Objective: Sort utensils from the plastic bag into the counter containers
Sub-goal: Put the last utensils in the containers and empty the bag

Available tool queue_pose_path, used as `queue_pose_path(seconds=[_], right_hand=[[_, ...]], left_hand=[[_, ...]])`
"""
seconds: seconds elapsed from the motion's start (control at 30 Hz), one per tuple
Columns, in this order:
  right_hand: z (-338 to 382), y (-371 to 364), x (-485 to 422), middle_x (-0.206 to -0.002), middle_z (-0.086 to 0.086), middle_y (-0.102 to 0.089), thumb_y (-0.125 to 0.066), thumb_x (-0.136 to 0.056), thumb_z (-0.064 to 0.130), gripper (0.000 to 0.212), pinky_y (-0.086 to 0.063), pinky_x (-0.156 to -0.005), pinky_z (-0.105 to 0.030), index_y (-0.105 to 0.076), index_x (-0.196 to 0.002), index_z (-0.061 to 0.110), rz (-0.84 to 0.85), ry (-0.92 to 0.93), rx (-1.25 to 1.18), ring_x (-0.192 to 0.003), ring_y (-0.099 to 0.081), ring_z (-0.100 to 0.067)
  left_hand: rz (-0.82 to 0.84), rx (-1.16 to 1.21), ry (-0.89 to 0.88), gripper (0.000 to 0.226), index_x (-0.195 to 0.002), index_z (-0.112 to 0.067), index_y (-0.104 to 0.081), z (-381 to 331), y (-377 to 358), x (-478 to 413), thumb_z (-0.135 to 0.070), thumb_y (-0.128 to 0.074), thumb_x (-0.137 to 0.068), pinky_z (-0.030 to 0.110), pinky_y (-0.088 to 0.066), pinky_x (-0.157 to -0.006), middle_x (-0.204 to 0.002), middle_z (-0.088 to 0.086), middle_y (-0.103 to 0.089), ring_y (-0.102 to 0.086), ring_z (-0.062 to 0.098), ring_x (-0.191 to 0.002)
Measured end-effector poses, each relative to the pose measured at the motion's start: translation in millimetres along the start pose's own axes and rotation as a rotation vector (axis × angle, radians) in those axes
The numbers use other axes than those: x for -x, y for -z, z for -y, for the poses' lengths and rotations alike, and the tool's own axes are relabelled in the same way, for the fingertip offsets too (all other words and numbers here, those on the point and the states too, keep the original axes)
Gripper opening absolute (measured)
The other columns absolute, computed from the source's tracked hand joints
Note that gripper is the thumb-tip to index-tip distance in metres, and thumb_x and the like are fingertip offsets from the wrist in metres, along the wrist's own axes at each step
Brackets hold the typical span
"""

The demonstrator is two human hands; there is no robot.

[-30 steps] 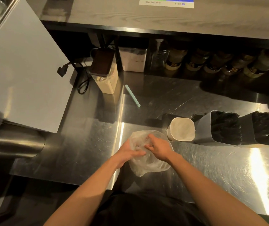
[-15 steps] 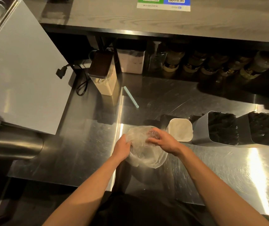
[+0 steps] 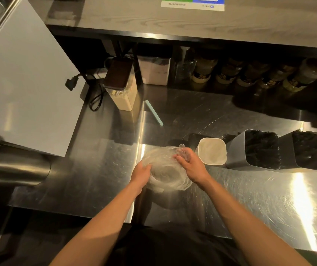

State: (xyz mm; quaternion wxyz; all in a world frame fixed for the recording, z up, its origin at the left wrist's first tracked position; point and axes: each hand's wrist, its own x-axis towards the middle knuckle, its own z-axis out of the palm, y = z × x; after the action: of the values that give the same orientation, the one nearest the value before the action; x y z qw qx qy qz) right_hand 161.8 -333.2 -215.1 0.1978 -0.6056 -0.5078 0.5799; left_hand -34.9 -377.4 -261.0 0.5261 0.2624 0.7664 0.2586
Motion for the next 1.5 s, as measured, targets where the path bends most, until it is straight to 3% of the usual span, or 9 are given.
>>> queue_pose_path(seconds=[0.23, 0.43, 0.63, 0.8, 0.97, 1.1, 1.23, 1.37, 1.5], right_hand=[[11.7, -13.4, 8.6, -0.129, 0.0, -0.065, -0.052, -0.103, 0.036, 0.041, -0.052, -0.097, -0.045, -0.044, -0.142, 0.026, -0.226, 0.22, 0.392, -0.112, -0.064, -0.023], [17.1, -25.6, 7.9, -0.111, -0.005, -0.07, -0.056, -0.101, 0.033, 0.037, -0.053, -0.089, -0.042, -0.049, -0.135, 0.02, 0.069, 0.292, 0.423, -0.094, -0.066, -0.02], [-11.5, -45.2, -1.2, -0.096, 0.003, -0.069, -0.065, -0.09, 0.05, 0.032, -0.052, -0.078, -0.034, -0.063, -0.101, 0.02, 0.153, 0.134, 0.542, -0.085, -0.062, -0.016], [-14.5, -46.0, -4.3, -0.098, 0.001, -0.068, -0.056, -0.097, 0.046, 0.026, -0.047, -0.075, -0.029, -0.063, -0.096, 0.021, 0.092, 0.13, 0.59, -0.085, -0.06, -0.016], [-11.3, -41.2, -7.2, -0.108, 0.005, -0.067, -0.054, -0.095, 0.055, 0.035, -0.048, -0.081, -0.03, -0.062, -0.111, 0.024, 0.103, 0.135, 0.607, -0.093, -0.062, -0.015], [-12.2, -41.7, -8.0, -0.101, 0.003, -0.07, -0.057, -0.095, 0.053, 0.033, -0.046, -0.074, -0.028, -0.061, -0.106, 0.023, 0.092, 0.148, 0.613, -0.089, -0.064, -0.017], [-16.4, -34.6, -7.2, -0.106, 0.0, -0.071, -0.065, -0.092, 0.039, 0.027, -0.048, -0.078, -0.03, -0.064, -0.111, 0.019, 0.015, 0.122, 0.53, -0.094, -0.065, -0.02], [-15.1, -22.5, -0.7, -0.1, 0.006, -0.073, -0.069, -0.089, 0.035, 0.027, -0.053, -0.082, -0.034, -0.067, -0.111, 0.02, -0.087, 0.135, 0.357, -0.091, -0.067, -0.013], [-21.6, -21.2, -3.3, -0.085, 0.01, -0.071, -0.063, -0.089, 0.036, 0.015, -0.053, -0.077, -0.036, -0.064, -0.093, 0.022, -0.102, 0.025, 0.295, -0.082, -0.067, -0.01]], left_hand=[[-0.041, 0.011, 0.028, 0.024, -0.115, -0.022, -0.064, 0.0, 0.5, 1.5, -0.023, -0.043, -0.103, 0.034, -0.054, -0.08, -0.101, 0.0, -0.067, -0.063, 0.018, -0.094], [-0.034, 0.105, 0.038, 0.019, -0.119, -0.018, -0.063, 0.6, -0.2, 0.2, -0.022, -0.055, -0.102, 0.024, -0.052, -0.063, -0.105, 0.004, -0.07, -0.067, 0.017, -0.091], [0.125, 0.394, 0.174, 0.017, -0.113, -0.012, -0.066, -10.6, -1.8, 4.8, -0.013, -0.063, -0.097, 0.037, -0.06, -0.084, -0.102, 0.01, -0.075, -0.073, 0.025, -0.095], [0.2, 0.379, 0.14, 0.021, -0.114, -0.011, -0.068, -10.3, 3.4, 8.2, -0.008, -0.064, -0.093, 0.035, -0.059, -0.084, -0.101, 0.009, -0.076, -0.072, 0.025, -0.096], [0.272, 0.365, 0.124, 0.026, -0.118, -0.014, -0.068, -7.3, 3.4, 6.2, -0.019, -0.069, -0.092, 0.037, -0.057, -0.092, -0.109, 0.009, -0.075, -0.071, 0.024, -0.103], [0.203, 0.303, 0.136, 0.029, -0.118, -0.014, -0.068, -5.8, -2.4, 1.7, -0.025, -0.069, -0.091, 0.037, -0.059, -0.088, -0.105, 0.008, -0.076, -0.073, 0.024, -0.098], [-0.014, 0.122, 0.07, 0.02, -0.112, -0.018, -0.064, -12.3, -2.8, 0.8, -0.016, -0.061, -0.092, 0.037, -0.059, -0.082, -0.103, 0.007, -0.071, -0.069, 0.023, -0.092], [-0.069, -0.195, -0.048, 0.035, -0.129, -0.016, -0.05, -15.1, 0.9, -3.0, -0.021, -0.057, -0.096, 0.037, -0.052, -0.084, -0.114, 0.006, -0.062, -0.06, 0.023, -0.1], [-0.063, -0.301, -0.14, 0.062, -0.134, -0.019, -0.042, -17.4, -0.2, -0.7, -0.028, -0.075, -0.081, 0.041, -0.053, -0.089, -0.125, 0.002, -0.055, -0.059, 0.023, -0.106]])
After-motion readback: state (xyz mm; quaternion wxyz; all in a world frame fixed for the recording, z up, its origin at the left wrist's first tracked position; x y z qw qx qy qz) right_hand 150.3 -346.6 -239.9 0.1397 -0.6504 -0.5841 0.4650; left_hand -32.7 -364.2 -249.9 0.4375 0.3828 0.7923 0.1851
